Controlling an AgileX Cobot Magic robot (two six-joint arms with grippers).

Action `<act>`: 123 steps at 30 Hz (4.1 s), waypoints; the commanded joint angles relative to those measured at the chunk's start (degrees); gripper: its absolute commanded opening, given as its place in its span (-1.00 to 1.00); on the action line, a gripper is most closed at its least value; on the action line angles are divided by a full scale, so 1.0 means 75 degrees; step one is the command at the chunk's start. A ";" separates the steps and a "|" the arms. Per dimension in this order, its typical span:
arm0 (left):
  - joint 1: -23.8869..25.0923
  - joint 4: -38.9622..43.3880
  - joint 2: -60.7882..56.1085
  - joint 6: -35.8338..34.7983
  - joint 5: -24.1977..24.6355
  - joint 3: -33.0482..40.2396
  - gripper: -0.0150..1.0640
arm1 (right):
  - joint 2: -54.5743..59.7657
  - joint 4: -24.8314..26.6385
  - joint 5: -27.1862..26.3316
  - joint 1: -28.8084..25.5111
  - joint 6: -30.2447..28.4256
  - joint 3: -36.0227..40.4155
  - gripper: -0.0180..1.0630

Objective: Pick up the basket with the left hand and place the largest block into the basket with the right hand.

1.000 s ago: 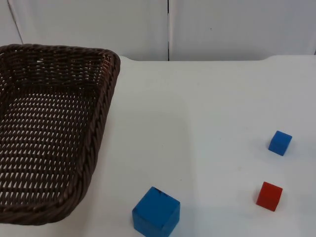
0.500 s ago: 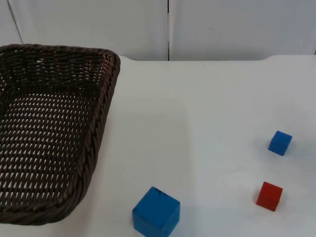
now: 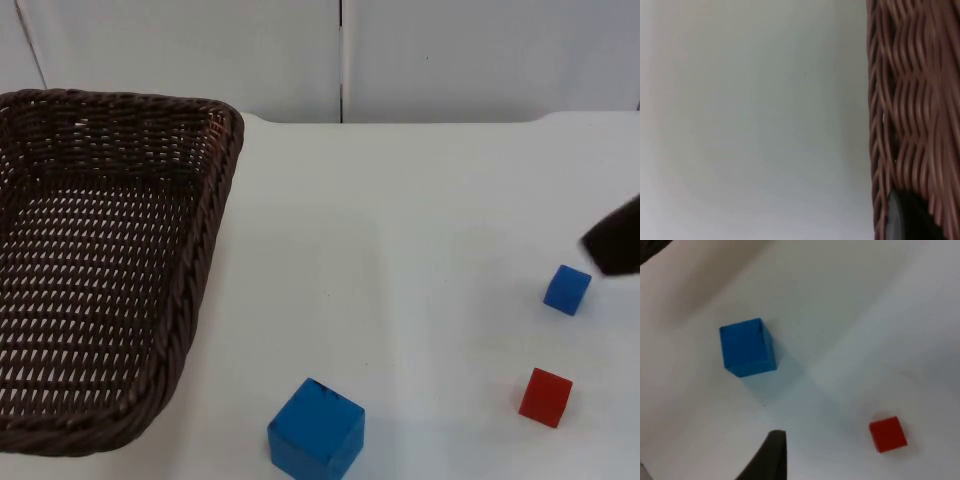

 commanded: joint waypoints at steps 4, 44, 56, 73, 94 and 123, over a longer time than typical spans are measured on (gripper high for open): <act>0.0012 -0.0288 -0.0089 0.0016 0.0032 0.0011 -0.98 | 0.0700 -0.0275 -0.1359 0.1274 -0.0086 -0.0079 0.98; 0.0012 -0.0303 -0.0089 0.0047 -0.0143 0.0011 -0.98 | 0.5847 0.0413 -0.5526 0.3406 -0.0411 -0.0512 0.98; 0.0012 -0.0304 -0.0089 0.0047 -0.0129 0.0011 -0.98 | 0.6690 0.0413 -0.4844 0.3406 -0.0411 -0.1388 0.98; 0.0012 -0.0304 -0.0089 0.0047 -0.0129 0.0011 -0.98 | 0.6778 0.0448 -0.4610 0.3406 -0.0151 -0.1388 0.16; 0.0012 -0.0335 -0.0089 0.0047 -0.0096 0.0011 -0.98 | 0.4283 -0.1656 -0.2165 0.3379 0.1065 -0.0936 -0.97; 0.0012 -0.0424 -0.0089 0.0072 -0.0098 0.0011 -0.98 | 0.1013 -0.2084 -0.1852 0.3379 0.1413 -0.0891 -0.97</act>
